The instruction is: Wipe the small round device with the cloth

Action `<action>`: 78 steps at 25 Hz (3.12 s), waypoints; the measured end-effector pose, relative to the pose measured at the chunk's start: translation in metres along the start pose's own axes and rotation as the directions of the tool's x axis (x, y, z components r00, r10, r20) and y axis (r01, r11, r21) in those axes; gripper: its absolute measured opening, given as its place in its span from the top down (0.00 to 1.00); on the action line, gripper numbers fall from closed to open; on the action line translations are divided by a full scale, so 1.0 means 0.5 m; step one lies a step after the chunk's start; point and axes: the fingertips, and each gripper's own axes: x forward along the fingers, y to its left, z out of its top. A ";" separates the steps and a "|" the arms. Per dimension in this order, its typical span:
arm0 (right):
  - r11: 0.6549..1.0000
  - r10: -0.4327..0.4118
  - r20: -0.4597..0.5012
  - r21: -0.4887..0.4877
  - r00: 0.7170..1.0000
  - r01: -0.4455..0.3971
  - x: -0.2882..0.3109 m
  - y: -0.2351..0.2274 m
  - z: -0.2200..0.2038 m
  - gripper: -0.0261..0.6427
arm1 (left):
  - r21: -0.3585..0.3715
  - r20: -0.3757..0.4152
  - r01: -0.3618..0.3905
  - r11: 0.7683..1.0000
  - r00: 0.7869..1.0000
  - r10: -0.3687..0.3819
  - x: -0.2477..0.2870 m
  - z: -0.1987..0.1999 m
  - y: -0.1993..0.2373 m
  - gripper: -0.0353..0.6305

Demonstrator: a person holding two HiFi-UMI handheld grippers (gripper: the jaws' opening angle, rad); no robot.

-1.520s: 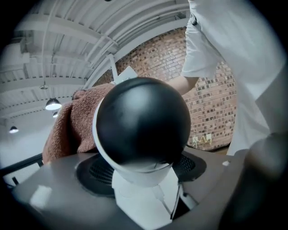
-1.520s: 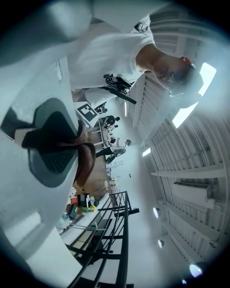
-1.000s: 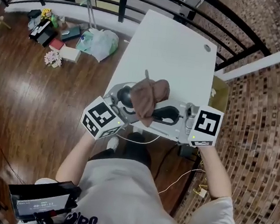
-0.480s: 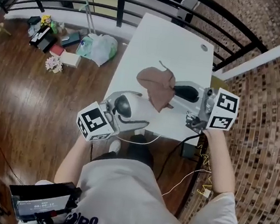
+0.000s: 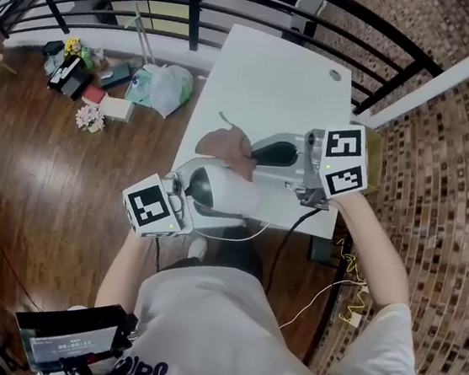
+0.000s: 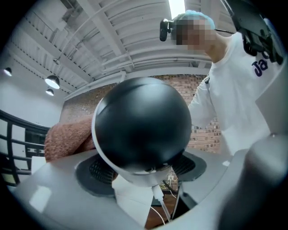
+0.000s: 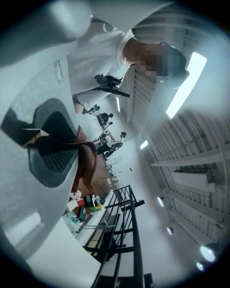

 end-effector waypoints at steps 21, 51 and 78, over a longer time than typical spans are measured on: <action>0.988 -0.149 0.126 0.052 0.981 0.144 -0.115 0.007 0.012 0.91 | -0.050 0.103 0.087 0.995 0.991 -0.081 0.018 0.030 -0.026 0.35; 0.979 -0.142 0.289 0.183 0.947 0.091 -0.136 -0.008 0.039 0.91 | -0.104 0.284 0.150 0.983 0.952 -0.115 -0.006 0.086 -0.019 0.35; 0.986 -0.161 0.077 -0.022 0.984 0.163 -0.090 0.040 0.037 0.91 | 0.047 -0.281 -0.043 0.998 0.958 0.055 0.060 -0.076 0.039 0.35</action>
